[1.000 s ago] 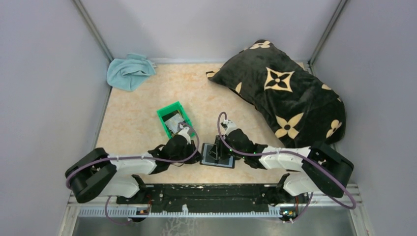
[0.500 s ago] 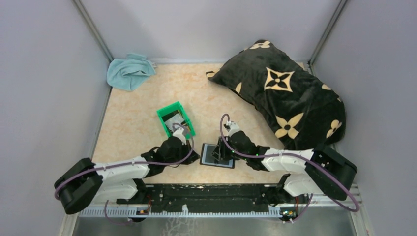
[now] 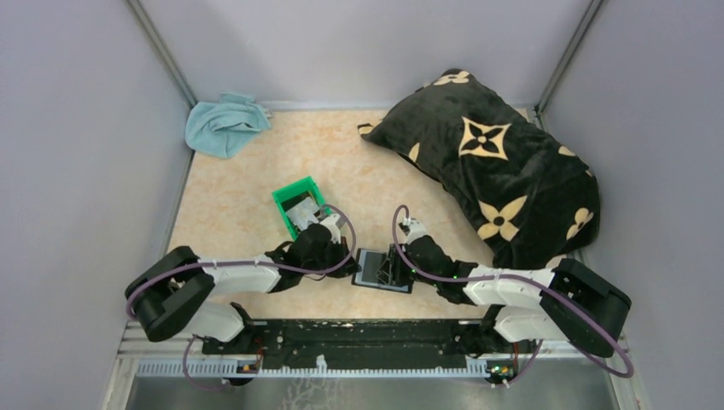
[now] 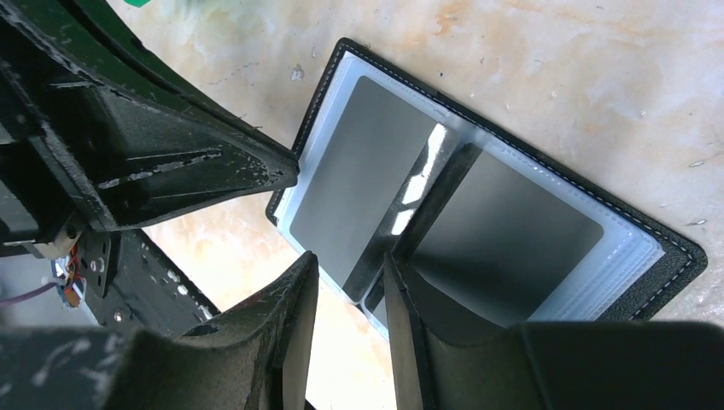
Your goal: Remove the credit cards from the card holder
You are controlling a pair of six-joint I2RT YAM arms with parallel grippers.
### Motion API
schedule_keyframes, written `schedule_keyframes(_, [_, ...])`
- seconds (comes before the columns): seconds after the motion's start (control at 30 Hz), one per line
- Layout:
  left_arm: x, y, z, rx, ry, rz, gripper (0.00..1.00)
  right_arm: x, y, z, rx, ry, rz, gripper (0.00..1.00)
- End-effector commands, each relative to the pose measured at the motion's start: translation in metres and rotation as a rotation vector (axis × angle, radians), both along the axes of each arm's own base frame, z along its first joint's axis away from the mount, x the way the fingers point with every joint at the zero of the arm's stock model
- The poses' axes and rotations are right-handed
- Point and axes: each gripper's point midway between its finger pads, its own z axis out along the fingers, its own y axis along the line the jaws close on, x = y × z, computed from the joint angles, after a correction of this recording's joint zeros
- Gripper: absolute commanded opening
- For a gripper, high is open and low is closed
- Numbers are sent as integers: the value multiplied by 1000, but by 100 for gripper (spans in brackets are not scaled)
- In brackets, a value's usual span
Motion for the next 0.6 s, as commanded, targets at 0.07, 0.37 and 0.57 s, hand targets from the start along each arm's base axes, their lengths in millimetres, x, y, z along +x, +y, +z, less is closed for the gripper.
schedule_keyframes(0.07, [1,-3,2,-17,-2,-30,0,6,2,11,40,-31,-24,35])
schedule_keyframes(0.37, [-5,-3,-10,-13,39,-37,0,6,-1,13,62,-26,-31,35])
schedule_keyframes(0.57, [-6,-7,-15,-18,58,-52,0,6,-10,10,49,-21,-51,42])
